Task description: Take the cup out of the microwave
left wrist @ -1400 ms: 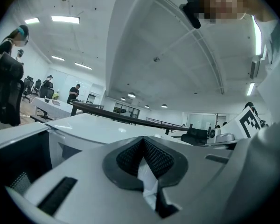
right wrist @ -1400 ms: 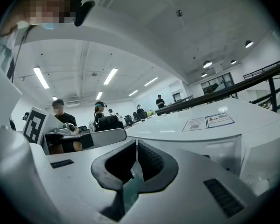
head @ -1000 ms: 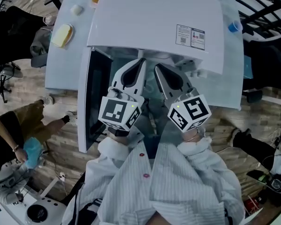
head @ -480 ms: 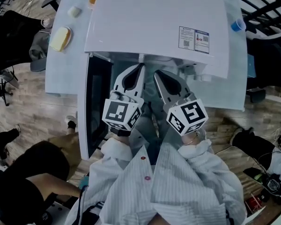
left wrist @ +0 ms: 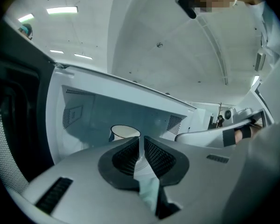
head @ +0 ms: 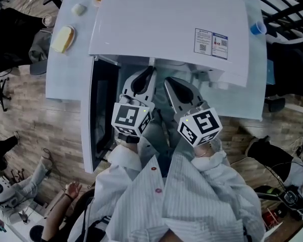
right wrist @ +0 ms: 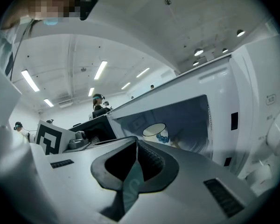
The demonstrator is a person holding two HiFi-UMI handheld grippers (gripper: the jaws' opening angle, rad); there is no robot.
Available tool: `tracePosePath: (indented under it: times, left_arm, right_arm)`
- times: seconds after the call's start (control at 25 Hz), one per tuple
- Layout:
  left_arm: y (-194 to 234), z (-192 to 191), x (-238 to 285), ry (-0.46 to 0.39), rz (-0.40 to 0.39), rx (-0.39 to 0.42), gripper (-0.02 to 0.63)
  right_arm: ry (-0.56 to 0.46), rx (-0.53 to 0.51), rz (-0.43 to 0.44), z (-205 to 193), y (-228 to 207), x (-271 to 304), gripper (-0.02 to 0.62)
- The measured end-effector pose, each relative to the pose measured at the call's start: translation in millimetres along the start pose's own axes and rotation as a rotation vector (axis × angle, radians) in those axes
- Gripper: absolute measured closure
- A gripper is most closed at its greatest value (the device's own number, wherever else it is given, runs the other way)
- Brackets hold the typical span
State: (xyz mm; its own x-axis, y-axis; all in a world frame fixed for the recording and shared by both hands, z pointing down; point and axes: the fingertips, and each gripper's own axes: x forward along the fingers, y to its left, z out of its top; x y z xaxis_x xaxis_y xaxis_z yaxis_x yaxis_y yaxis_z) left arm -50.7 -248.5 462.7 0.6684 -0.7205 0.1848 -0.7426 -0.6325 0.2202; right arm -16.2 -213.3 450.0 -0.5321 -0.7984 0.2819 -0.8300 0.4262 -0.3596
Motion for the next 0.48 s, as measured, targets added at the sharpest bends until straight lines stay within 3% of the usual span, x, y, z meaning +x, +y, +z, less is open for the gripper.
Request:
tracePosePath:
  times: [0.48]
  left_arm:
    - [15.6, -21.3, 8.3, 0.054, 0.043, -0.009, 0.465]
  right_arm:
    - [0.001, 0.02, -0.007, 0.2, -7.2, 1.7, 0.557]
